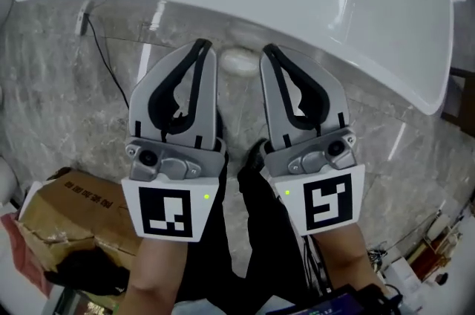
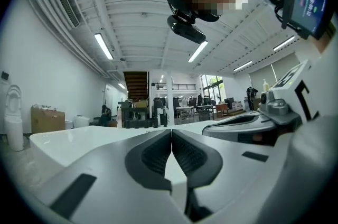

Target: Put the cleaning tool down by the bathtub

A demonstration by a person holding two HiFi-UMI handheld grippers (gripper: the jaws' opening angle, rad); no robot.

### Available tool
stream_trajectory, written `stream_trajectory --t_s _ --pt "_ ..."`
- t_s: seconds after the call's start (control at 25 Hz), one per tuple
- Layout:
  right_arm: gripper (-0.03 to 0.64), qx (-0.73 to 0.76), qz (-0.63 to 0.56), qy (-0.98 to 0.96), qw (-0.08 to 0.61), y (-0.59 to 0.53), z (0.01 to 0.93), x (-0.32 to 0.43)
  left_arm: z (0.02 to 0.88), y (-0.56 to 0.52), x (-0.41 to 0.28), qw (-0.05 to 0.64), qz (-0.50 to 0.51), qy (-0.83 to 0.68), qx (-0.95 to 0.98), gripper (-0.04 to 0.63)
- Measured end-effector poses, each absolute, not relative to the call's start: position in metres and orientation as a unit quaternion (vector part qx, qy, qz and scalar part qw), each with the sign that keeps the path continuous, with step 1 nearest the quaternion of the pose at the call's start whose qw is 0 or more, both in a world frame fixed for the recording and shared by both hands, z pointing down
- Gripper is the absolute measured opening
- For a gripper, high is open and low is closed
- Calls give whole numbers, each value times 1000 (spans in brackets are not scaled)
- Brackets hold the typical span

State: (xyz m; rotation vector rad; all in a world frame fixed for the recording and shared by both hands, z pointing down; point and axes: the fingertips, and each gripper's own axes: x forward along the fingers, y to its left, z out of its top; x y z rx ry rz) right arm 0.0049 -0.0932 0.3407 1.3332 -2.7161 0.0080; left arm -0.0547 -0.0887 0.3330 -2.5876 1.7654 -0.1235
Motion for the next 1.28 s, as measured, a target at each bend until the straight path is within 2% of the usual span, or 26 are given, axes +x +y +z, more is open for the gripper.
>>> stream_trajectory --t_s 0.4,1.28 --pt "14 500 -27 -865 29 -108 263 40 257 -99 -33 47 -15 547 -835 17" --pt "12 524 -47 -850 16 -112 255 64 256 -104 -14 56 -15 531 -846 17"
